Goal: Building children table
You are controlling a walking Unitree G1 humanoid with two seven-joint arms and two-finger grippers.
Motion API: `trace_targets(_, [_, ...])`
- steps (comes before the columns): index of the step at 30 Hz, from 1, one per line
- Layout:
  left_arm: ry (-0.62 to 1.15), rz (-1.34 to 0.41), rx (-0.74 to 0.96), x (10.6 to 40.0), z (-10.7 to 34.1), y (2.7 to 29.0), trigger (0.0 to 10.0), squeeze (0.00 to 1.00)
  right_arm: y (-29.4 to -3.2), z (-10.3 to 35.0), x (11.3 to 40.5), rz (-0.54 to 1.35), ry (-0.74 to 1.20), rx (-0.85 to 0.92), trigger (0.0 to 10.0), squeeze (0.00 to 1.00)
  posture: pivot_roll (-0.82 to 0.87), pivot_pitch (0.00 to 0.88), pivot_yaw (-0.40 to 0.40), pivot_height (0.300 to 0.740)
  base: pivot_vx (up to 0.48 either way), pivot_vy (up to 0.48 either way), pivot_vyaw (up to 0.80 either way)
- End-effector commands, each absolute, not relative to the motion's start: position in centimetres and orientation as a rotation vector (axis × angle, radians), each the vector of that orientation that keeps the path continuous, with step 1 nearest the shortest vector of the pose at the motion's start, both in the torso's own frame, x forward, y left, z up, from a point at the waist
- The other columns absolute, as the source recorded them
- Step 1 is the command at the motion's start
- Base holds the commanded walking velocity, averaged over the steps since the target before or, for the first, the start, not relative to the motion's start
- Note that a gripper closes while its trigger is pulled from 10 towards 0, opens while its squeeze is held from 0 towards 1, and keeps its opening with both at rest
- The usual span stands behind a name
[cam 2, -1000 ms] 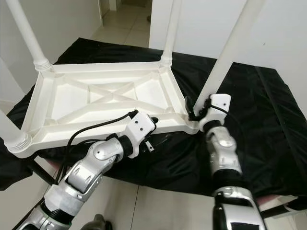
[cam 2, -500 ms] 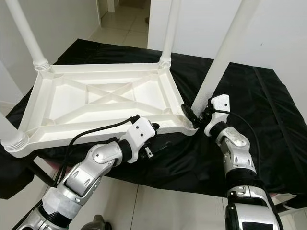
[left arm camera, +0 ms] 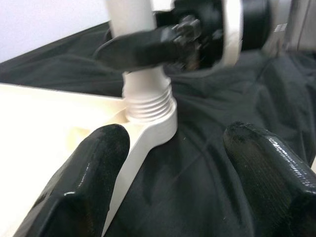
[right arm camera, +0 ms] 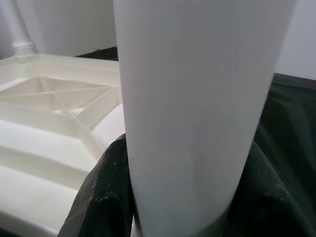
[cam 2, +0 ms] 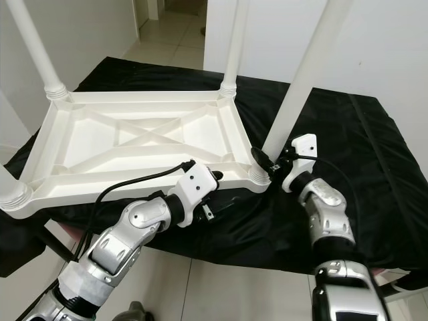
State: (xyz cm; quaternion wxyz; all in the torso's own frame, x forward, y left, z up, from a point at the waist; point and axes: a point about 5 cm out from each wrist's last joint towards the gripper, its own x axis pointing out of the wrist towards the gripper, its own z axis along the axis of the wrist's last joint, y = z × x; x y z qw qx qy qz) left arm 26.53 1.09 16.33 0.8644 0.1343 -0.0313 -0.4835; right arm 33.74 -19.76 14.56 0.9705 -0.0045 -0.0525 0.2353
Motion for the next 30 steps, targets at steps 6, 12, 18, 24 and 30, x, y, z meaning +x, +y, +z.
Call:
trace_targets(6, [-0.059, -1.037, 0.293, 26.2, 16.2, 0.7, 10.0, 0.00, -16.3, 13.3, 33.1, 0.211, -0.051, 0.124, 0.0, 0.00, 0.14, 0.000, -0.058, 0.740, 0.000, 0.000, 0.00])
trace_targets(12, [-0.058, -1.045, 0.292, 26.0, 16.1, 0.5, 10.0, 0.00, -15.2, 13.3, 32.0, 0.046, -0.035, 0.102, 0.0, 0.00, 0.13, 0.000, -0.059, 0.740, 0.000, 0.000, 0.00])
trace_targets(18, [-0.060, -1.054, 0.292, 26.0, 16.1, 0.3, 10.0, 0.00, -14.5, 13.4, 30.2, -0.074, -0.030, 0.072, 0.0, 0.00, 0.13, 0.000, -0.060, 0.740, 0.000, 0.000, 0.00])
trace_targets(24, [-0.059, -1.055, 0.296, 26.1, 16.0, 0.4, 10.0, 0.00, -15.4, 13.8, 29.2, -0.120, -0.027, 0.061, 0.0, 0.00, 0.12, 0.000, -0.063, 0.740, 0.000, 0.000, 0.00])
trace_targets(30, [-0.056, -1.048, 0.302, 26.3, 15.8, 0.7, 10.0, 0.00, -15.5, 13.6, 28.8, -0.122, -0.015, 0.057, 0.0, 0.00, 0.12, 0.000, -0.065, 0.740, 0.000, 0.000, 0.00])
